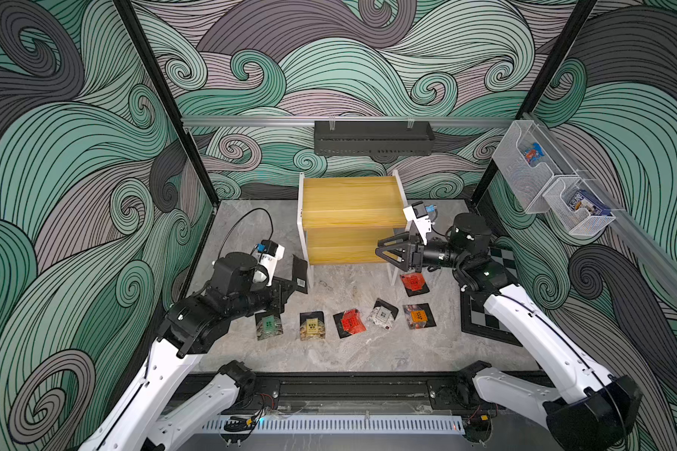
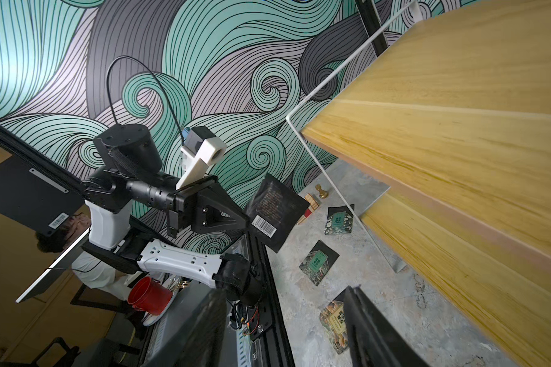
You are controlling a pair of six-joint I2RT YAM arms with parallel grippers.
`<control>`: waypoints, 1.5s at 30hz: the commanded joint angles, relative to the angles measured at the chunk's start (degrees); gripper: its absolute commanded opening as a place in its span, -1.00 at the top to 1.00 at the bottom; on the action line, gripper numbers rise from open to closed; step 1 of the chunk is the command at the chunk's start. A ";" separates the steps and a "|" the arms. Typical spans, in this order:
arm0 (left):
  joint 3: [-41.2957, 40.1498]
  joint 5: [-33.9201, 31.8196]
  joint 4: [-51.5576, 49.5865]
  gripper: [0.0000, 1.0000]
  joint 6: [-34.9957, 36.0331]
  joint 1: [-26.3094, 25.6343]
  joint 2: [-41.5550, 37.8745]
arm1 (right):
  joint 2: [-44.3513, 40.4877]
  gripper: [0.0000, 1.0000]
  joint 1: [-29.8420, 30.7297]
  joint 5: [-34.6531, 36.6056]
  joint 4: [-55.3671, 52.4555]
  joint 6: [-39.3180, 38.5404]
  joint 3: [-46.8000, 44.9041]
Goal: Remove the tea bags from the shelf
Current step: Place the tea bag at the center of the board.
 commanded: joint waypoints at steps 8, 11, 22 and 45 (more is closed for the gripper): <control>6.14 -22.06 -13.39 1.00 -4.43 4.33 7.38 | -1.57 -0.25 -0.28 4.29 -2.98 -2.35 -2.00; 6.25 -18.99 -11.97 1.00 -4.15 10.26 11.55 | -2.93 -0.25 -0.32 5.83 -4.90 -3.66 -2.51; 8.29 -16.83 -5.94 1.00 -2.55 18.93 29.12 | -9.87 -0.25 -0.33 9.30 -8.99 -4.90 -7.95; 27.92 -25.48 -5.75 1.00 -1.09 22.88 66.19 | -15.83 -0.26 -0.39 15.01 -13.90 -8.13 -10.73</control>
